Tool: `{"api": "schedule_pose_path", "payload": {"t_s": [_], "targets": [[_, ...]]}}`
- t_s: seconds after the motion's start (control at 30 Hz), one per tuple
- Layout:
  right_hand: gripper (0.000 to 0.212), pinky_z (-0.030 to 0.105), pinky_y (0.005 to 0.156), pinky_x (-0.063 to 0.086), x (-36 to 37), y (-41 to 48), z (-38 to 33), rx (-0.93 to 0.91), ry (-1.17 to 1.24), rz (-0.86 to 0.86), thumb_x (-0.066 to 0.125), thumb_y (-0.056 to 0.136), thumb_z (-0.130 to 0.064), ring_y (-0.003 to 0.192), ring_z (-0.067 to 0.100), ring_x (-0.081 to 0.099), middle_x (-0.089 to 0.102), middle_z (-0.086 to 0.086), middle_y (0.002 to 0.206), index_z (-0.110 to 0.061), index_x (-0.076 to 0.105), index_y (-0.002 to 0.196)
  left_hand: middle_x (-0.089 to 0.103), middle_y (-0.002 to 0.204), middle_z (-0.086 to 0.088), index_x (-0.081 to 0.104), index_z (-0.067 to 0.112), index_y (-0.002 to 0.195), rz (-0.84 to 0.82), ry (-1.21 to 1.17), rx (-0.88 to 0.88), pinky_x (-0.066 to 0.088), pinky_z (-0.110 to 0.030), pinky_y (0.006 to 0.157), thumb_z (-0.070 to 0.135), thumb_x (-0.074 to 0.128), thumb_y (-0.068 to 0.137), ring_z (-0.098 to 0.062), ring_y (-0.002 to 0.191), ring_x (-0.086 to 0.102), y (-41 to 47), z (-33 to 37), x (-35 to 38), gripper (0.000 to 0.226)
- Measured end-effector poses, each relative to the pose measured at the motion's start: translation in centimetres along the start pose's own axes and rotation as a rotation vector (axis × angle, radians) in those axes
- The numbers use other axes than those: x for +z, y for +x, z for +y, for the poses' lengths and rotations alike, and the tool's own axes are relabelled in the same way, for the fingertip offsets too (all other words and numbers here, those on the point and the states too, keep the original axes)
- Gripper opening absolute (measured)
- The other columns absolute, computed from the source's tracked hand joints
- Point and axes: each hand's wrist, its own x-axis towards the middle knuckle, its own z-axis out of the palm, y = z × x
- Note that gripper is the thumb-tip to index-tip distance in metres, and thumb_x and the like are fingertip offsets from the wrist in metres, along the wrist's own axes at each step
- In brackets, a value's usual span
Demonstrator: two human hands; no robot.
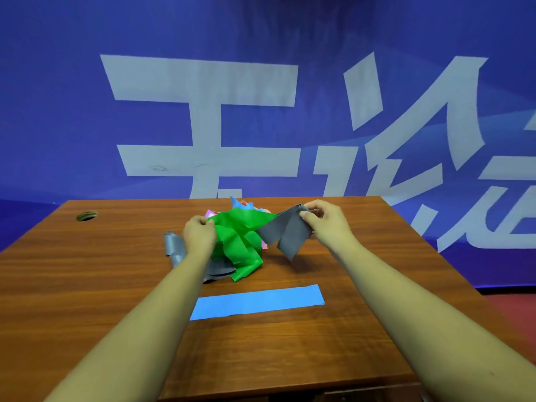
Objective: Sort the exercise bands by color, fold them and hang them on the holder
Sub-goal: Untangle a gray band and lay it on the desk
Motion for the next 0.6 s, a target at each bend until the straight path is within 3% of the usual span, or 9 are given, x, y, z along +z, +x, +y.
{"api": "schedule_pose_path", "payload": {"t_s": [0.1, 0.2, 0.3, 0.4, 0.5, 0.57, 0.6], "targets": [[0.013, 0.051, 0.077, 0.058, -0.4, 0.0, 0.7, 0.004, 0.016, 0.0, 0.059, 0.095, -0.013, 0.095, 0.026, 0.066, 0.07, 0.002, 0.096, -0.016, 0.07, 0.1, 0.066, 0.106, -0.018, 0.062, 0.004, 0.107, -0.041, 0.088, -0.032, 0.044, -0.035, 0.067, 0.004, 0.053, 0.089, -0.032, 0.085, 0.057, 0.2, -1.1, -0.2, 0.02], [0.016, 0.047, 0.082, 0.057, -0.1, -0.1, 0.2, -0.037, 0.027, -0.056, 0.058, 0.095, -0.014, 0.102, 0.025, 0.065, 0.069, -0.001, 0.101, -0.017, 0.069, 0.107, 0.055, 0.129, -0.016, 0.055, 0.013, 0.13, -0.12, 0.214, 0.094, 0.046, -0.044, 0.093, 0.007, 0.056, 0.083, -0.036, 0.113, 0.053, -0.9, -1.0, 0.4, 0.047], [0.015, 0.041, 0.081, 0.054, 0.5, 0.0, -0.9, -0.109, 0.026, -0.104, 0.061, 0.094, -0.015, 0.101, 0.019, 0.064, 0.068, -0.003, 0.104, -0.019, 0.07, 0.106, 0.049, 0.138, 0.002, 0.05, 0.019, 0.138, -0.297, 0.061, 0.337, 0.036, -0.034, 0.107, 0.016, 0.062, 0.09, -0.017, 0.129, 0.045, -3.0, 0.7, 1.4, 0.049], [0.016, 0.025, 0.078, 0.051, 0.8, -0.1, -1.9, -0.167, 0.042, -0.171, 0.061, 0.094, -0.014, 0.096, 0.007, 0.062, 0.069, -0.008, 0.103, -0.021, 0.07, 0.105, 0.045, 0.139, 0.012, 0.042, 0.027, 0.145, -0.566, -0.011, 0.413, 0.032, -0.027, 0.109, 0.02, 0.058, 0.096, -0.004, 0.132, 0.038, -4.4, 1.5, 2.2, 0.052], [0.019, 0.015, 0.081, 0.047, 0.8, -0.3, -2.3, -0.205, 0.015, -0.204, 0.059, 0.094, -0.009, 0.096, 0.001, 0.061, 0.069, -0.011, 0.103, -0.022, 0.07, 0.103, 0.061, 0.122, 0.01, 0.059, 0.027, 0.13, -0.581, 0.122, 0.482, 0.043, -0.029, 0.1, 0.019, 0.057, 0.096, -0.01, 0.115, 0.055, -3.9, 1.0, 2.5, 0.035], [0.021, 0.014, 0.082, 0.047, 0.6, -0.3, -2.2, -0.204, 0.012, -0.193, 0.058, 0.093, -0.005, 0.096, -0.001, 0.061, 0.069, -0.009, 0.103, -0.019, 0.069, 0.104, 0.066, 0.094, 0.013, 0.068, 0.03, 0.098, -0.642, 0.175, 0.481, 0.046, -0.026, 0.082, 0.023, 0.057, 0.096, -0.006, 0.09, 0.059, -4.0, 0.6, 2.4, 0.013], [0.021, 0.015, 0.084, 0.047, 0.4, -0.3, -2.1, -0.198, 0.006, -0.181, 0.058, 0.093, -0.004, 0.096, 0.0, 0.061, 0.069, -0.008, 0.103, -0.017, 0.069, 0.105, 0.06, 0.078, 0.012, 0.062, 0.03, 0.081, -0.663, 0.208, 0.479, 0.043, -0.025, 0.071, 0.025, 0.057, 0.096, -0.005, 0.074, 0.053, -4.0, 0.3, 2.3, 0.016]]}}
